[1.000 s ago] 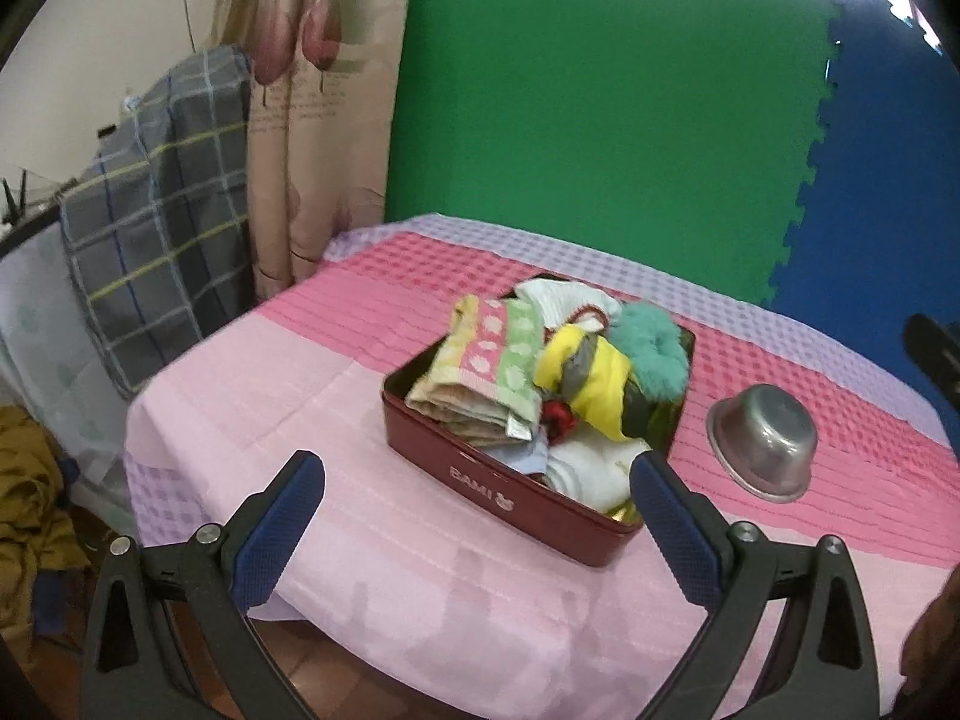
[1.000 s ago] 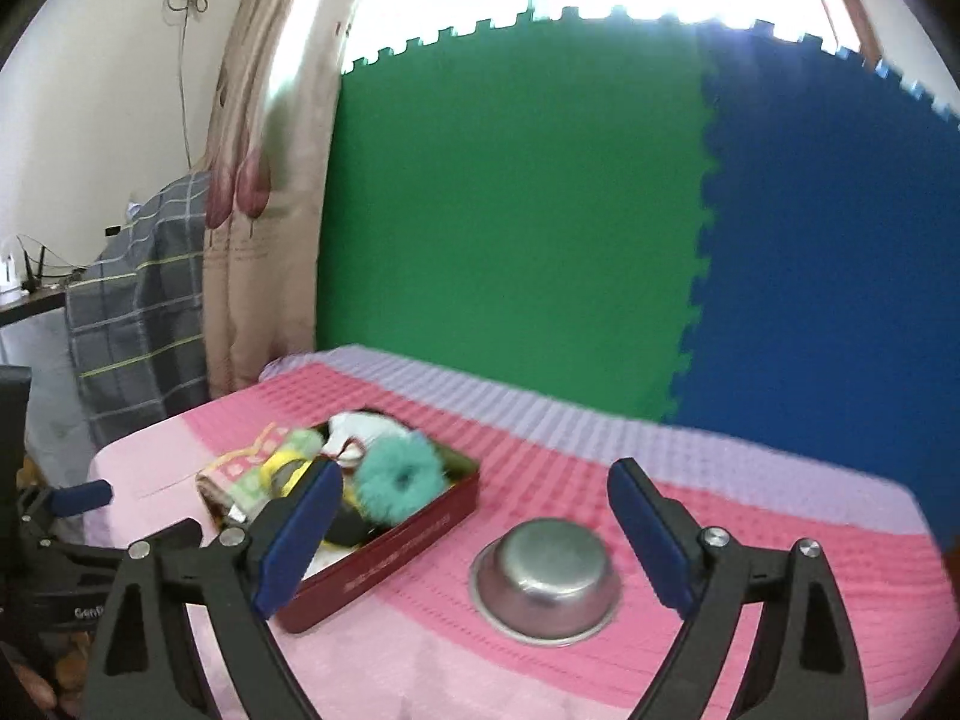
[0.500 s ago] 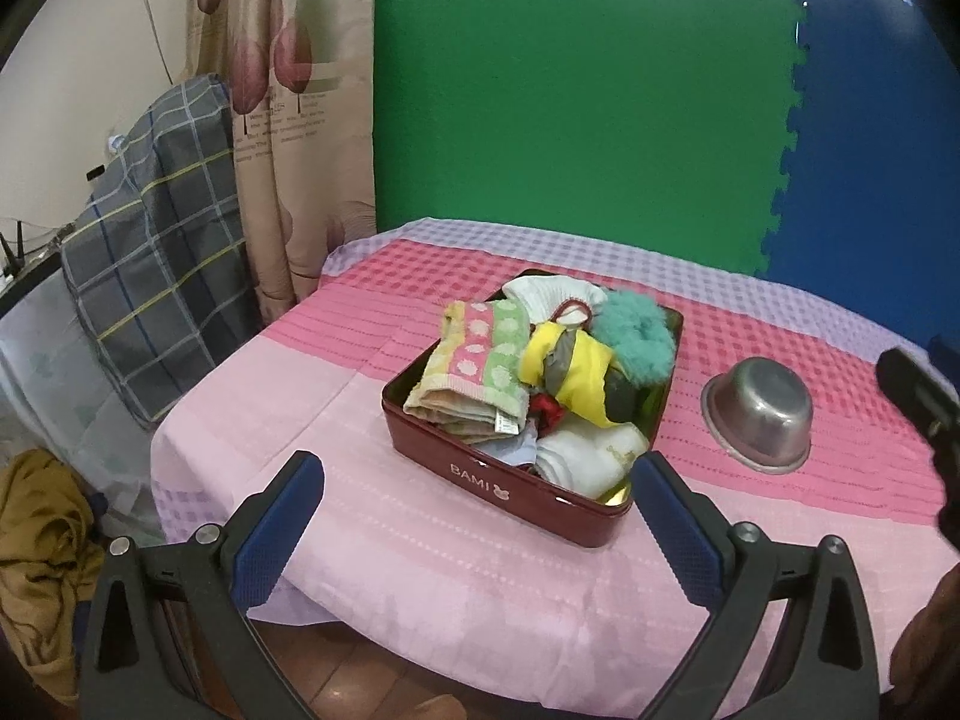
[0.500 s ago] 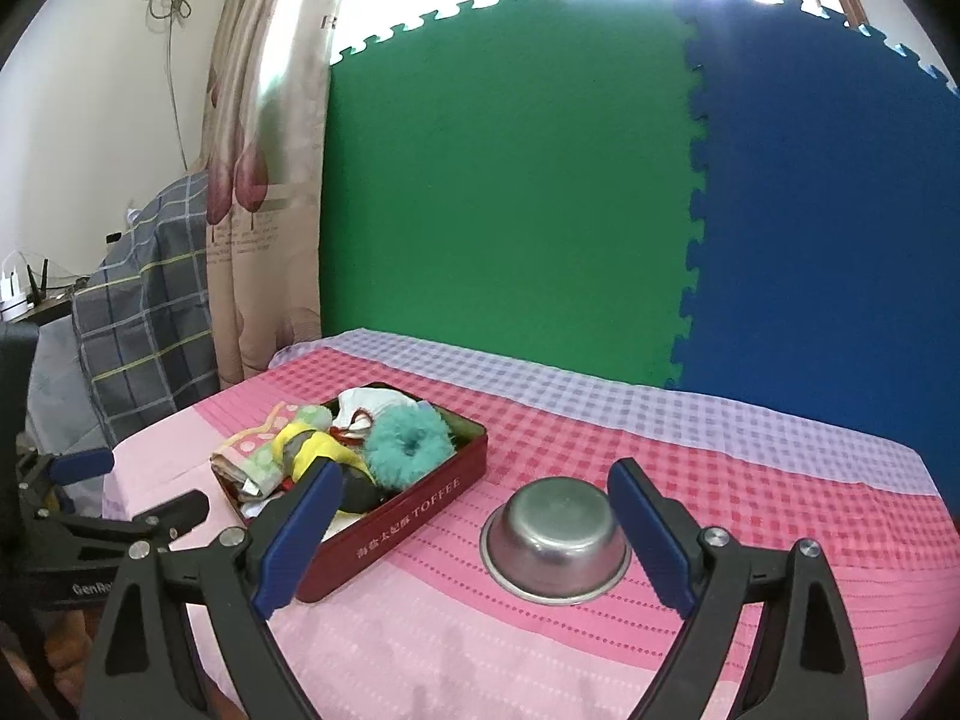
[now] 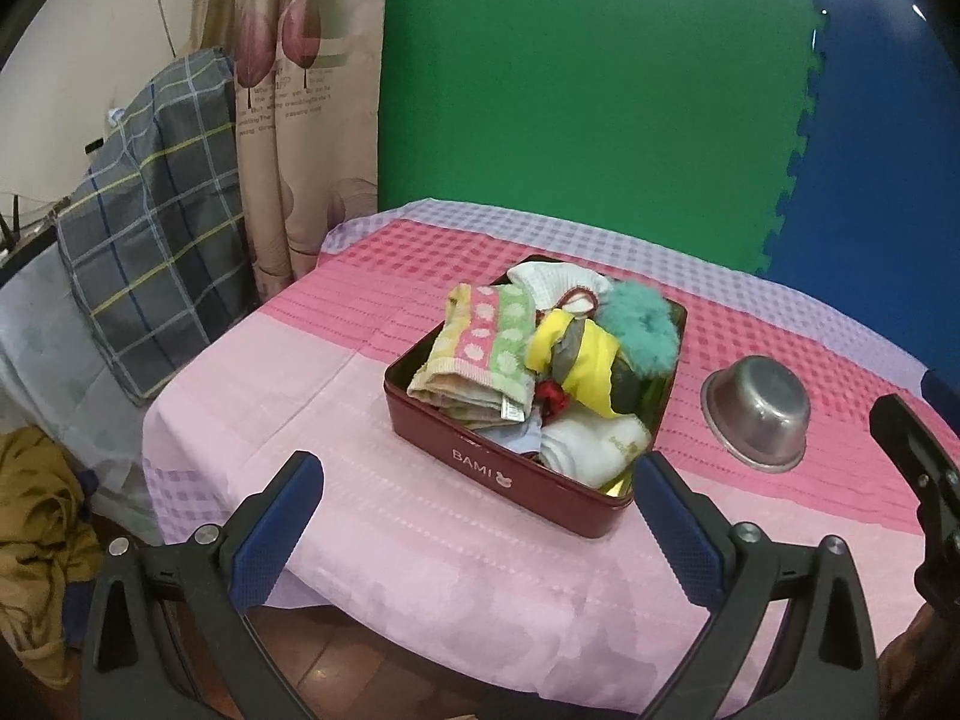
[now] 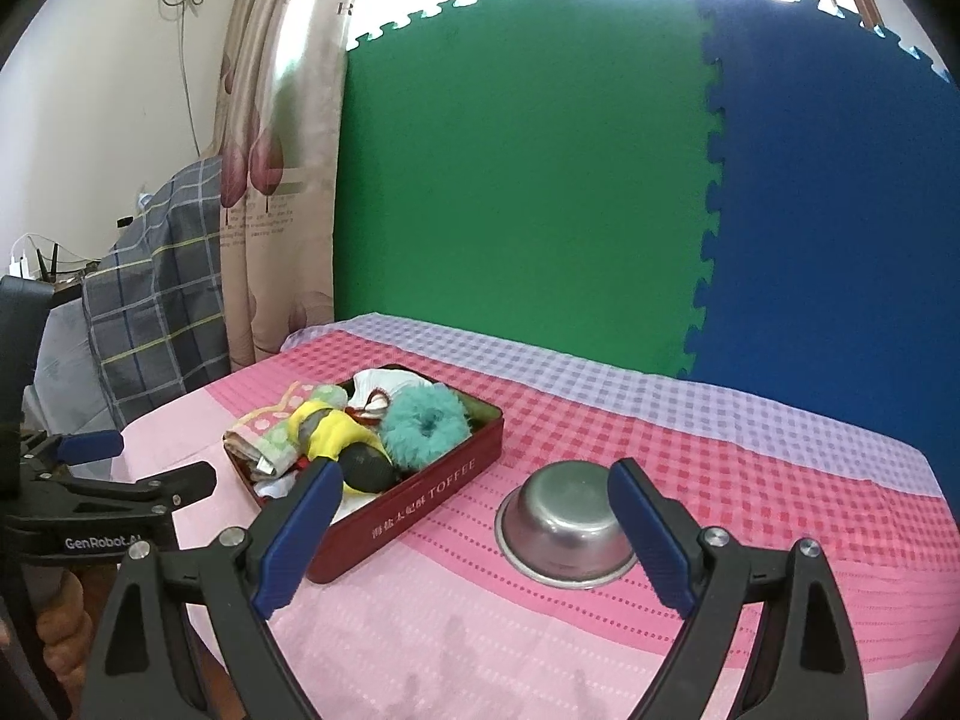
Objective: Organize soft objects
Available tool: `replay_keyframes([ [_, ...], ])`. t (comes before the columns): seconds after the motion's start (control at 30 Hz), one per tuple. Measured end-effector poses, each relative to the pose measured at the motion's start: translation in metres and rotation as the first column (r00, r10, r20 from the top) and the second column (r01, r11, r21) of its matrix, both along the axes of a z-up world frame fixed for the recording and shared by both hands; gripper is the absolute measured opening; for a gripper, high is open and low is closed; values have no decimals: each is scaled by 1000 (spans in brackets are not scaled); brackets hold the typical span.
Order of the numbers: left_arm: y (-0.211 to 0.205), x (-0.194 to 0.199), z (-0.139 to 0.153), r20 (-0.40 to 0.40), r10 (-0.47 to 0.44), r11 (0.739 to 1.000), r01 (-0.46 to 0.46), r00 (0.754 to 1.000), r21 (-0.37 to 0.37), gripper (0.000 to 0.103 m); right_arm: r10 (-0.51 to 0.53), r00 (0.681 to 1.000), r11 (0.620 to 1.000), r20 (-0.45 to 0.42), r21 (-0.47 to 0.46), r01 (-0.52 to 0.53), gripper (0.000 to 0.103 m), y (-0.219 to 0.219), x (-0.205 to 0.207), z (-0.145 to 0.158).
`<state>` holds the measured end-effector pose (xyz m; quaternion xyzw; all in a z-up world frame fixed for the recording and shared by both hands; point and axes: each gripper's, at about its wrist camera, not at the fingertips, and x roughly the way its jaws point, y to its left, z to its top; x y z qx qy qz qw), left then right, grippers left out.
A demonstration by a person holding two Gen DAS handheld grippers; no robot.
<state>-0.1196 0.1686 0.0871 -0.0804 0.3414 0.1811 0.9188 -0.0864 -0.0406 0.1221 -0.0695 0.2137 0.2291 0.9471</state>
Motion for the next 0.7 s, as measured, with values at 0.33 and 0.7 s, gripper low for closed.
replay_keyframes([
  [0.33, -2, 5, -6, -27, 2, 1000, -2, 1000, 0, 102, 3, 999, 1000, -42, -11, -4, 92, 3, 4, -14],
  [0.7, -21, 16, -27, -81, -28, 999, 30, 996, 32, 102, -29, 993, 997, -112, -71, 21, 92, 4, 19, -61],
])
